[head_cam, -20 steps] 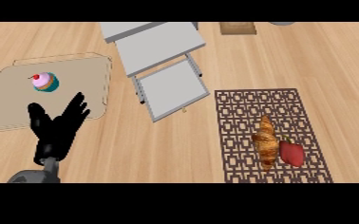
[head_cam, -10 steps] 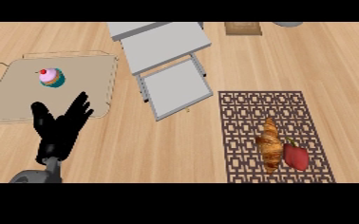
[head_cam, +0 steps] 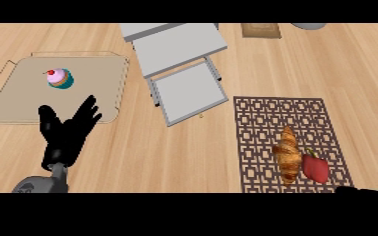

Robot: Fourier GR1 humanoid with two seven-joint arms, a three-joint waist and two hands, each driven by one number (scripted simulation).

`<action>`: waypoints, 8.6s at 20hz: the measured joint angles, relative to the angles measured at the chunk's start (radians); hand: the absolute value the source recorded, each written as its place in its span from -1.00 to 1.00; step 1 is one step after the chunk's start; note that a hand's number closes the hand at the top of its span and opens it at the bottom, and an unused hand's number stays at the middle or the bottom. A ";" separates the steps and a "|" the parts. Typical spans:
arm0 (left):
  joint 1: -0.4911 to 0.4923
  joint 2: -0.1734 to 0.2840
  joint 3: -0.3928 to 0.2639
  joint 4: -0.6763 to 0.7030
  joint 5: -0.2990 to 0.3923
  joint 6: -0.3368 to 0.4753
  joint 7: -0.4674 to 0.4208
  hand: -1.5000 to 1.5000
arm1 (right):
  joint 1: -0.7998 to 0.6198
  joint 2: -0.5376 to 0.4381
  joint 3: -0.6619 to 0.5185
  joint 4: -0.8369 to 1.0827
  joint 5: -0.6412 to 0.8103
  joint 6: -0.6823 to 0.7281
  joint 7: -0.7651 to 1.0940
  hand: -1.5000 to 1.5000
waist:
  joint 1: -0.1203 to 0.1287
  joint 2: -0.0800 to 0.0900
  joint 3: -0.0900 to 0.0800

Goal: Pick the croissant from the placemat and place it in the tiered shelf

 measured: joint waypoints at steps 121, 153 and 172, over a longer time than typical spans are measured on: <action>0.008 -0.128 0.159 -0.012 -0.152 -0.116 0.039 0.00 | -1.715 0.845 -0.007 0.921 0.531 0.726 -0.119 1.00 | -0.007 -0.002 0.002; 0.004 -0.137 0.179 -0.021 -0.171 -0.129 0.064 0.00 | -1.820 0.880 -0.166 1.425 0.615 0.479 -0.499 -1.00 | -0.007 -0.001 0.002; -0.004 -0.142 0.192 0.002 -0.171 -0.143 0.037 0.00 | -1.864 0.815 -0.470 1.433 0.382 0.259 -0.487 -1.00 | -0.011 -0.002 0.003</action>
